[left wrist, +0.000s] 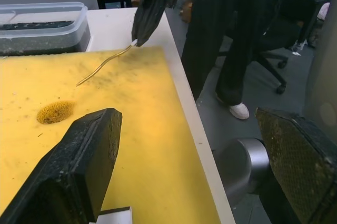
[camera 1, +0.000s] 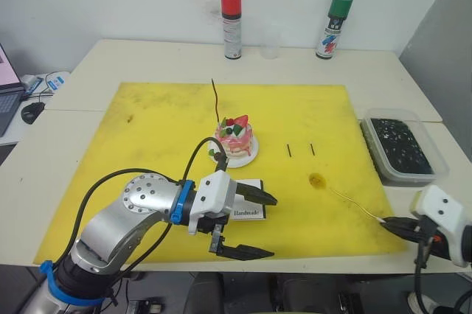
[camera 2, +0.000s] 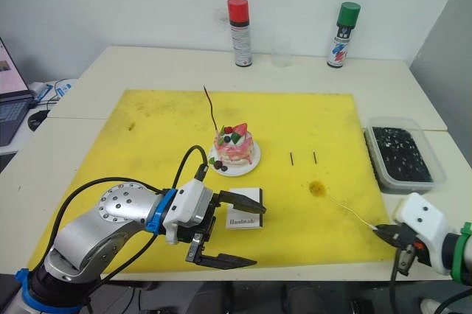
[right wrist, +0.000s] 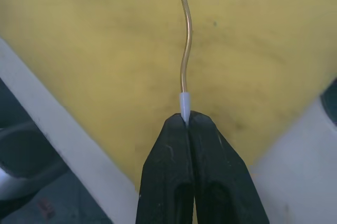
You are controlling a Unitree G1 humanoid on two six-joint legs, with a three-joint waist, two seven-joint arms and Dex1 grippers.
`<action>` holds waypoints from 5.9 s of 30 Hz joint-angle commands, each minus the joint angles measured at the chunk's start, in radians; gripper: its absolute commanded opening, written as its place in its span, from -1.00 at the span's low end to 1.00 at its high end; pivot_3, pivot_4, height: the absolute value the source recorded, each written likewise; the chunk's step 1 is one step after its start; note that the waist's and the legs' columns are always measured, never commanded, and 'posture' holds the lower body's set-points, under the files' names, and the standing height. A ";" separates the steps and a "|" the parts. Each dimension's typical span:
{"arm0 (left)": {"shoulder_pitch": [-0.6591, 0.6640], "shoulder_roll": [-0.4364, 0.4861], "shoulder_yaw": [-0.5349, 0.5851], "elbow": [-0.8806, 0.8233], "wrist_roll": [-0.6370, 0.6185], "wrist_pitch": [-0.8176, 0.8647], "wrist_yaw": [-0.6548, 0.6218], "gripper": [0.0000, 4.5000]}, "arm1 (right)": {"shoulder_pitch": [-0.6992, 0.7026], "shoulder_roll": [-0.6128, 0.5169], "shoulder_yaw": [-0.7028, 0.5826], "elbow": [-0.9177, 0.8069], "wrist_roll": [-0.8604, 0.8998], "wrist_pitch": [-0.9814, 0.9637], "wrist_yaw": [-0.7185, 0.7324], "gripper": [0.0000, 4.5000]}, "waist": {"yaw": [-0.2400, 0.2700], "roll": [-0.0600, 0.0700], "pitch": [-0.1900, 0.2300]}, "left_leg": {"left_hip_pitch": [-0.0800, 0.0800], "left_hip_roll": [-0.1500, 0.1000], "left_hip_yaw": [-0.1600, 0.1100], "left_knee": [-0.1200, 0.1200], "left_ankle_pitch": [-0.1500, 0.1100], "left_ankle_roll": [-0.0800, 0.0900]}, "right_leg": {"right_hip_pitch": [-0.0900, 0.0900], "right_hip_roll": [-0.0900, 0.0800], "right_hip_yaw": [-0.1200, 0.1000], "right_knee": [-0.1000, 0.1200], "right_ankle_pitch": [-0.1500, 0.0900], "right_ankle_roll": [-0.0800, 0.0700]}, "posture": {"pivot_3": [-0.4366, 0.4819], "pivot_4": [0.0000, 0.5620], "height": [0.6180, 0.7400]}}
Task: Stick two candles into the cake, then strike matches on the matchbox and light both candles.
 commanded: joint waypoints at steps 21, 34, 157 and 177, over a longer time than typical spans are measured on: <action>-0.057 -0.044 -0.044 -0.025 -0.001 -0.013 0.011 1.00 | -0.044 -0.031 0.101 0.108 -0.088 -0.053 0.065 -0.41 | -0.003 0.001 0.000 | 0.001 0.000 0.000 0.001 0.000 0.000 | 0.001 0.000 0.000 0.000 0.000 0.000 | -0.05 -0.47 1.00; -0.086 -0.087 -0.136 0.047 0.144 -0.188 -0.045 1.00 | -0.172 -0.399 0.068 -0.110 -0.003 0.419 0.121 -0.11 | -0.002 0.004 0.000 | 0.002 0.000 0.000 0.002 0.000 0.000 | 0.001 0.000 0.001 0.000 0.001 0.000 | -0.05 -0.47 1.00; 0.042 0.041 0.454 0.041 -0.264 0.254 0.383 1.00 | -1.039 1.026 0.726 1.069 -0.195 -0.849 -0.383 -0.99 | -0.008 0.003 0.003 | 0.000 0.002 0.002 0.000 -0.001 0.001 | -0.007 0.001 0.001 0.008 0.007 -0.001 | -0.05 -0.47 1.00; 0.082 0.050 0.439 0.068 -0.241 0.246 0.367 1.00 | -1.020 0.921 0.699 0.672 -0.086 -0.560 -0.347 0.22 | -0.007 0.004 0.003 | -0.001 0.002 0.002 -0.002 -0.001 0.001 | -0.008 0.001 0.000 0.009 0.004 -0.004 | -0.05 -0.47 1.00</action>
